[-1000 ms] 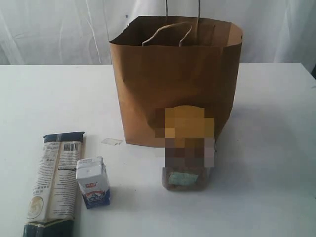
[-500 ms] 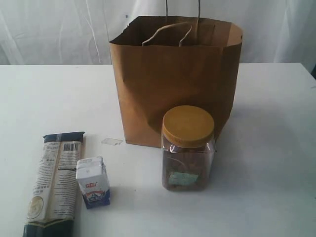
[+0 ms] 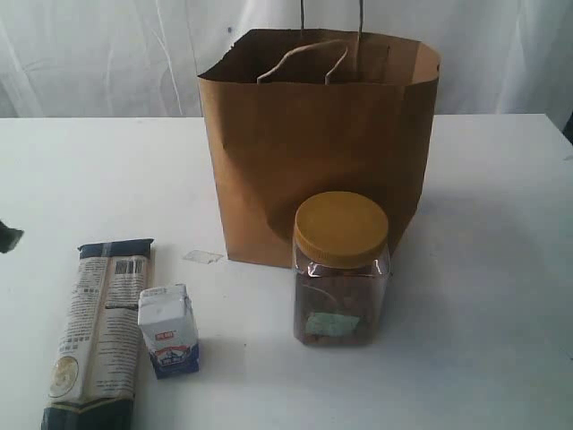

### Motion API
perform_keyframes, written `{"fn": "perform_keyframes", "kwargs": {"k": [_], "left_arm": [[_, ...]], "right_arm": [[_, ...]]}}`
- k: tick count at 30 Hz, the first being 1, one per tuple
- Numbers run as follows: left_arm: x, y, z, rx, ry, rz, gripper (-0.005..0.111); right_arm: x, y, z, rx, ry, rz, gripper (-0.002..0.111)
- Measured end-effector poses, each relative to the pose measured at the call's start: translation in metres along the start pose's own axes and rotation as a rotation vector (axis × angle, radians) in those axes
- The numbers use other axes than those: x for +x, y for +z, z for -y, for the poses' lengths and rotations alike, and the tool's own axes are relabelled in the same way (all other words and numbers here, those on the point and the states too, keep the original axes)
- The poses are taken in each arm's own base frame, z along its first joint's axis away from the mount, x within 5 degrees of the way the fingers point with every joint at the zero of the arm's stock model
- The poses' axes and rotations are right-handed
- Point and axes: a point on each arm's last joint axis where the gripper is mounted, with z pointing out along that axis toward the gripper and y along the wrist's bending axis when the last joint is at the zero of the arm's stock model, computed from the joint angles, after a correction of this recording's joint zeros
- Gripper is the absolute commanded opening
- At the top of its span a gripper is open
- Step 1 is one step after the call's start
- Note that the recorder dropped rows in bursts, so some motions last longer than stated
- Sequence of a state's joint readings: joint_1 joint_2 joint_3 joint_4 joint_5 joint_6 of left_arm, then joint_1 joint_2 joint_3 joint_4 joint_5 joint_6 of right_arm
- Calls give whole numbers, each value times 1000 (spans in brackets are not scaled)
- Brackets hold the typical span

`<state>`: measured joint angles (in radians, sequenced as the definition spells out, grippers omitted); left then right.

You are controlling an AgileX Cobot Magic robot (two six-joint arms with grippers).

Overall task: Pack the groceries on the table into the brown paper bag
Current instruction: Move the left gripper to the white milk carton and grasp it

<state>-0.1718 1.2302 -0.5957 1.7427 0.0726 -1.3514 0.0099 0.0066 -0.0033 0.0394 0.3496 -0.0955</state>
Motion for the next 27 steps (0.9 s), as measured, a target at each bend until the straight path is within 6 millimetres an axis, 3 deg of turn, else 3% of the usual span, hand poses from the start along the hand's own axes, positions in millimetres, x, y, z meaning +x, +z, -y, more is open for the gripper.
{"fn": "perform_keyframes", "kwargs": {"k": [3,5,7,10,15,18,20,27], "left_arm": [[8,9,-9,-135,-37,-159,0],[7,10,-8,-83,-40,-266,0],[1,6,2,83,-8,-401,0],[-27,-11,17,479,36,-507,0],[-83,-41,36,962,14,-198,0],[-96,-51,43,1109,67,-3,3],[-95,-55,49,1175,172,104,13],[-66,-58,69,1305,499,361,66]], "right_arm": [[0,0,0,0,0,0,0],[1,0,0,0,0,-4,0],[1,0,0,0,0,-4,0],[1,0,0,-1,0,-6,0],[1,0,0,-1,0,-8,0],[1,0,0,-1,0,-8,0],[1,0,0,-1,0,-8,0],[1,0,0,-1,0,-8,0]]}}
